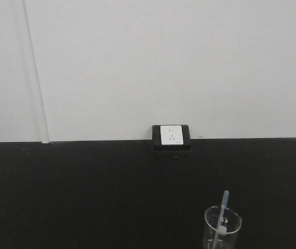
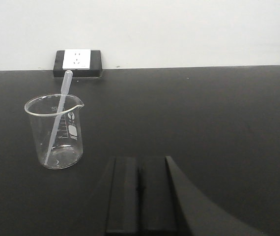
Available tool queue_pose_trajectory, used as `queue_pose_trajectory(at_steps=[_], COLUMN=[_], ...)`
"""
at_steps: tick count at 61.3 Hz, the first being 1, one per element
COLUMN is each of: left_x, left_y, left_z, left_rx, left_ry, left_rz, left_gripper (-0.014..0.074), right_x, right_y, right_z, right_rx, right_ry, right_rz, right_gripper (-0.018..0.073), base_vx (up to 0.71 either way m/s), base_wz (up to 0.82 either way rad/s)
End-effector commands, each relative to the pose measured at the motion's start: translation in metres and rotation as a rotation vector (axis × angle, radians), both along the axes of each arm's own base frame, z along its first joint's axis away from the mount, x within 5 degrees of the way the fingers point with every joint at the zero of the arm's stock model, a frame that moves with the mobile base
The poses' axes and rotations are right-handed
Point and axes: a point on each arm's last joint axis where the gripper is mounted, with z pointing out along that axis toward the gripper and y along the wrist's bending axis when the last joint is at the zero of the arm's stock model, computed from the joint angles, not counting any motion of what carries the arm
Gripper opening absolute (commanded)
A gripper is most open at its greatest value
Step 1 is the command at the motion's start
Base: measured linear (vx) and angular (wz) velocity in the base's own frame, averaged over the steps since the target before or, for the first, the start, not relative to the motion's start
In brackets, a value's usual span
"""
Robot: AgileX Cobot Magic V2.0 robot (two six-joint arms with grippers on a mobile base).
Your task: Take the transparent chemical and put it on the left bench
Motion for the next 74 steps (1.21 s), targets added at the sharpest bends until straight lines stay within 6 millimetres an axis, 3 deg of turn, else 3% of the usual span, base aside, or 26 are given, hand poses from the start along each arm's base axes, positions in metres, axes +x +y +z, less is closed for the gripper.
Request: queue_pose_trajectory(at_steps=[1,58,74], left_x=[-0.001,-0.001,-0.001], left_y=[0.000,0.000,0.000], left_z=[0.003,0.003,0.003], left_rx=[-0.014,-0.014,-0.014], left_ry=[-0.081,-0.081,-0.081], left_rz=[-0.001,-0.001,-0.001], left_gripper=[-0.0003,-0.0003,-0.0003], right_x=[0.000,0.000,-0.001], right_y=[0.000,0.000,0.000], right_z=[0.007,0.008,0.025], right_rx=[-0.005,-0.020,-0.029], right_ry=[-0.094,-0.111,-0.295], right_rz=[-0.004,-0.004,0.001], right_gripper=[-0.0007,-0.0007,-0.0007], base_vx=[0.00,0.00,0.00], base_wz=[0.00,0.00,0.00])
